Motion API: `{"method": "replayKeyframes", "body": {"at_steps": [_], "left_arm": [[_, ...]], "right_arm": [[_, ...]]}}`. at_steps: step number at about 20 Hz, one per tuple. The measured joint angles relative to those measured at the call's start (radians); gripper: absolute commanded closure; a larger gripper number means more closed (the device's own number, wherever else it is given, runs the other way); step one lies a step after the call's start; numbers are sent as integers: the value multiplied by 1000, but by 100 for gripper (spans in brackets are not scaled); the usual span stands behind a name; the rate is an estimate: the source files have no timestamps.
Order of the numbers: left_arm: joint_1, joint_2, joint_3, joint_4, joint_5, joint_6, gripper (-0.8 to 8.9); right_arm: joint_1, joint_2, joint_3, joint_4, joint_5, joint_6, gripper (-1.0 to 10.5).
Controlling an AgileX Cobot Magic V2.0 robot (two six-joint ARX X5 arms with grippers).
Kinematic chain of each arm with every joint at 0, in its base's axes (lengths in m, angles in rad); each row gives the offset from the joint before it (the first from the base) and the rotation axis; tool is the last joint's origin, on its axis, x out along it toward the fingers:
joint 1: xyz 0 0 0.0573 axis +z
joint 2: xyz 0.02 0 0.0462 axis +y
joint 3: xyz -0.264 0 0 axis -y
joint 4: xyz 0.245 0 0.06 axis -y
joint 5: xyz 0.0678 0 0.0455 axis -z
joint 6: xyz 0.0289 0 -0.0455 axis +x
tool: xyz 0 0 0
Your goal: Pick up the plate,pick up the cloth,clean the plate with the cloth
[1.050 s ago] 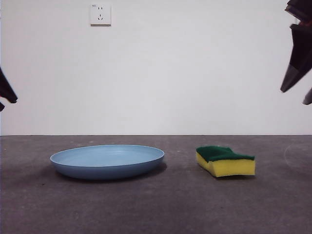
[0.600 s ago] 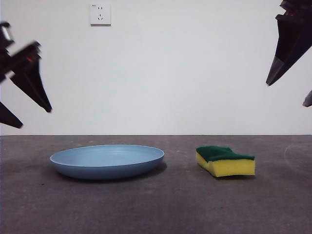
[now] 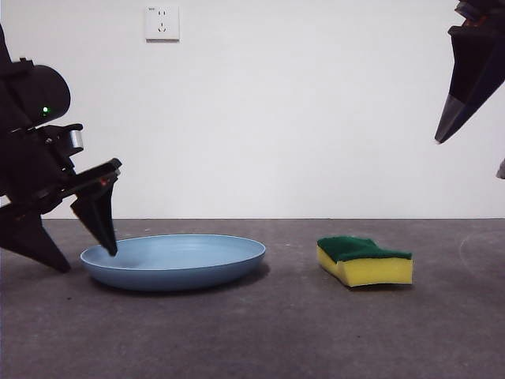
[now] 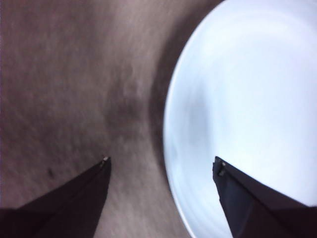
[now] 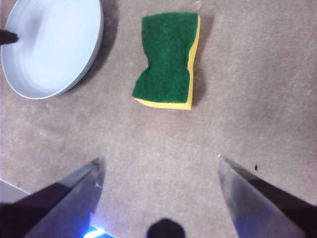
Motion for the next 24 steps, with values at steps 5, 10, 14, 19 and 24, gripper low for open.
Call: {"method": "replayKeyframes", "body": {"at_steps": [5,10,14,19,24], "left_arm": [[-14,21,7,26,-11,1,809],[-45,32,4,27,-8,27,822],[-45,25,8,54,6,23,822],[-46,-119,10,-3,-11,59,822],[-46,-296,104,-156,-14,111,822]], "right_arm": [[0,0,0,-1,0,0,568],[0,0,0,-1,0,0,568],[1,0,0,7,0,0,569],[56,3,32,68,18,0,574],[145,142,156,74,152,-9,598]]}}
